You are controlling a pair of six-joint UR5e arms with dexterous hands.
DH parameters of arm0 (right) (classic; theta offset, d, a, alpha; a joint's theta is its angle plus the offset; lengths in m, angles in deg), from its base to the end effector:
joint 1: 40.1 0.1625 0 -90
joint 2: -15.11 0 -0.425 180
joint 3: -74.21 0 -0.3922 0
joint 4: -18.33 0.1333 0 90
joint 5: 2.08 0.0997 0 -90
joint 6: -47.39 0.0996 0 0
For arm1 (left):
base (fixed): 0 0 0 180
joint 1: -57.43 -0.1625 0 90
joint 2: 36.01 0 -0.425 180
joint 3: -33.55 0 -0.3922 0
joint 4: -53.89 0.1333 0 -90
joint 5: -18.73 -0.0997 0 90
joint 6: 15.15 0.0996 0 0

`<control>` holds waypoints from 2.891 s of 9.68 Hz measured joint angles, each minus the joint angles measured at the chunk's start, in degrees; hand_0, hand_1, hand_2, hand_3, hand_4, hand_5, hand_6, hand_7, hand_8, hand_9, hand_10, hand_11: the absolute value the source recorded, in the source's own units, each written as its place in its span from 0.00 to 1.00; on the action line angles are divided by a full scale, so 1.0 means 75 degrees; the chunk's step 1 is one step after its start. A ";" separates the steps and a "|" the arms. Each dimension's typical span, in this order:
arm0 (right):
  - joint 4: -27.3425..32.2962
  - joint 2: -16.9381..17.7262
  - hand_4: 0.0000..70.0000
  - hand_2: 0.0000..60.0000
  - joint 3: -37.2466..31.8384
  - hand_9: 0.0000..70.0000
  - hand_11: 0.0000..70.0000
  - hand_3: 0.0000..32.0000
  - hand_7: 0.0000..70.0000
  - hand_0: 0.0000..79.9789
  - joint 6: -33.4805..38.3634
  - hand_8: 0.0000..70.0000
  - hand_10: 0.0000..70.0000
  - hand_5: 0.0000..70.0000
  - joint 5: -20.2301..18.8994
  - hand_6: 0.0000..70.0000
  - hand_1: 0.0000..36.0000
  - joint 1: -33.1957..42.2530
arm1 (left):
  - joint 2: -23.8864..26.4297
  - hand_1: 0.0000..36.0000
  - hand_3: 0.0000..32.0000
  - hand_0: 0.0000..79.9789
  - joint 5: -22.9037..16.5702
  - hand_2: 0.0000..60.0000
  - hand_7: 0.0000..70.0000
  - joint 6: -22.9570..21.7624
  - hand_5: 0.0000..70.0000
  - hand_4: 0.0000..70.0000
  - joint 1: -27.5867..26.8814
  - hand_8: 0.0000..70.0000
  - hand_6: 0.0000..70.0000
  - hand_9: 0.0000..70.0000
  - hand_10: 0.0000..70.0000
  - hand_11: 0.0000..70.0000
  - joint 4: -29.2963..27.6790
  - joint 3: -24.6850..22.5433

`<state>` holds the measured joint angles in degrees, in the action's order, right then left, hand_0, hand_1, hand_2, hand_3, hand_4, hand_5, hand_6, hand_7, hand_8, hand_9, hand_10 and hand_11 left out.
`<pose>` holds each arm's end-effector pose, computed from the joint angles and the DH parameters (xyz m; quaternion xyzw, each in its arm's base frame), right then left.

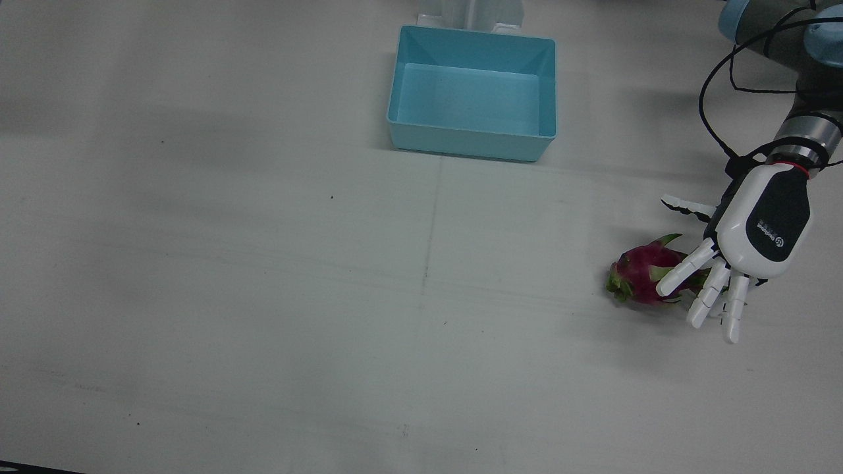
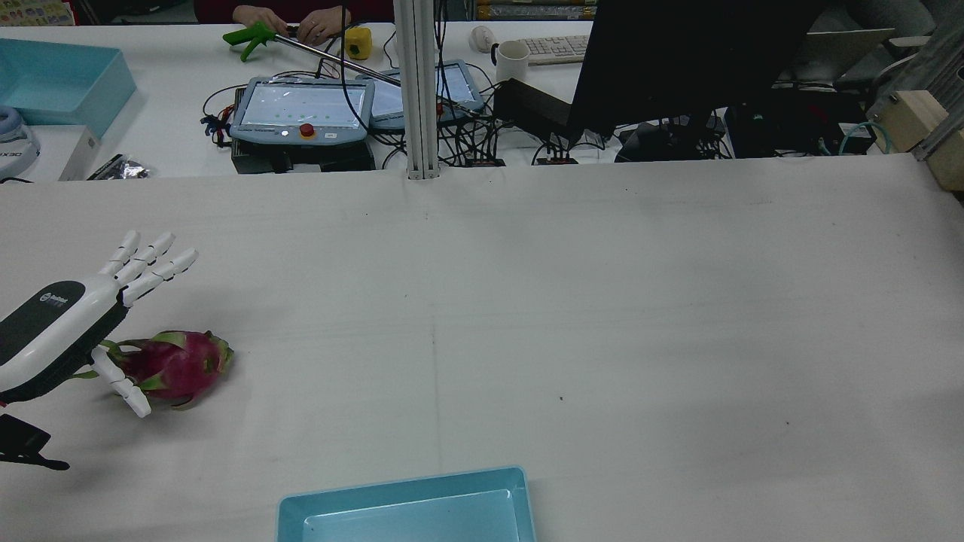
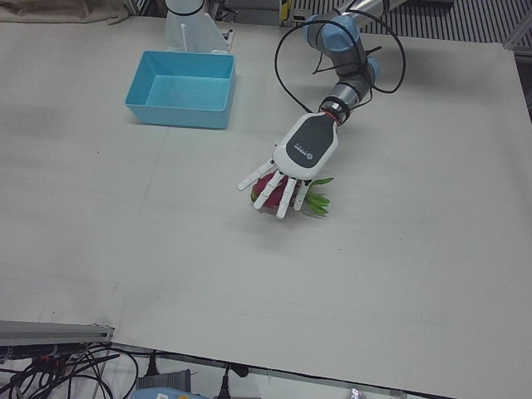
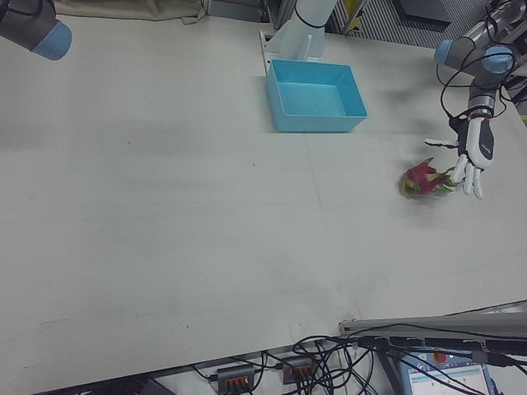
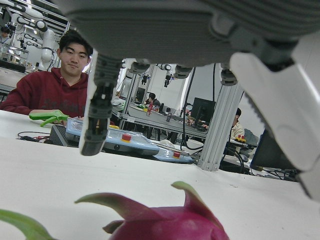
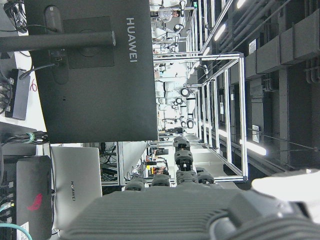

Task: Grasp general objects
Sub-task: 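Lower the left hand over the dragon fruit, fingers open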

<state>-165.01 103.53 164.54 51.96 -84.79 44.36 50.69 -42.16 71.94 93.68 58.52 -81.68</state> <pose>0.0970 -0.5117 0.6764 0.0161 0.6981 -0.7148 0.0383 0.2571 -0.4139 0.5096 0.3663 0.7041 -0.3830 0.4727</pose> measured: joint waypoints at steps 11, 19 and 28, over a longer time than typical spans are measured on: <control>0.0000 0.0000 0.00 0.00 -0.0009 0.00 0.00 0.00 0.00 0.00 0.0011 0.00 0.00 0.00 0.0000 0.00 0.00 0.0000 | 0.0093 0.63 1.00 0.75 0.0158 0.00 0.00 0.0003 0.01 0.00 -0.0252 0.00 0.00 0.00 0.00 0.00 -0.0810 0.0814; 0.0000 0.0000 0.00 0.00 -0.0009 0.00 0.00 0.00 0.00 0.00 0.0010 0.00 0.00 0.00 0.0000 0.00 0.00 0.0000 | 0.0438 0.66 1.00 0.76 0.0185 0.00 0.00 0.0033 0.15 0.00 -0.0311 0.00 0.00 0.00 0.00 0.00 -0.1069 0.1505; 0.0000 0.0000 0.00 0.00 -0.0003 0.00 0.00 0.00 0.00 0.00 0.0002 0.00 0.00 0.00 0.0000 0.00 0.00 0.0000 | 0.0374 0.73 1.00 0.79 0.0179 0.00 0.00 -0.0026 0.15 0.00 -0.0394 0.00 0.00 0.00 0.00 0.00 -0.1167 0.1437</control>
<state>-165.01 103.53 164.52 51.97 -84.79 44.36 53.50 -40.82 71.74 90.73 49.76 -70.91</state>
